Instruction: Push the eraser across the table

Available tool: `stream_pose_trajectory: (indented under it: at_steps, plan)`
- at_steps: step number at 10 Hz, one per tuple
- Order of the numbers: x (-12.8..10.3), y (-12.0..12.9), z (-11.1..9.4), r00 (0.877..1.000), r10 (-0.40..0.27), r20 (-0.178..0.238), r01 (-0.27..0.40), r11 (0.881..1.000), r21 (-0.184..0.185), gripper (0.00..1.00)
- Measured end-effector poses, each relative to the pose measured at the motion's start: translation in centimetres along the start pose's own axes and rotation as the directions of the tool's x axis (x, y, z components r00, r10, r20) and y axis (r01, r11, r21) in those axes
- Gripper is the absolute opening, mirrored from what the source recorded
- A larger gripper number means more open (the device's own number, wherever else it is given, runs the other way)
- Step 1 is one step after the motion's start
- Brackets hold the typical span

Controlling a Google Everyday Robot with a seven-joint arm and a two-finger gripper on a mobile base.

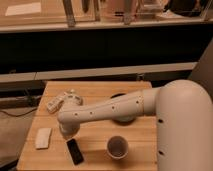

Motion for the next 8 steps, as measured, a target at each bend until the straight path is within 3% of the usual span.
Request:
stream_pose_trajectory:
  at_steps: [8]
  plan:
    - [2.2, -0.1, 2.2, 0.998, -0.053, -0.016, 0.053, 0.998, 0.012, 0.0]
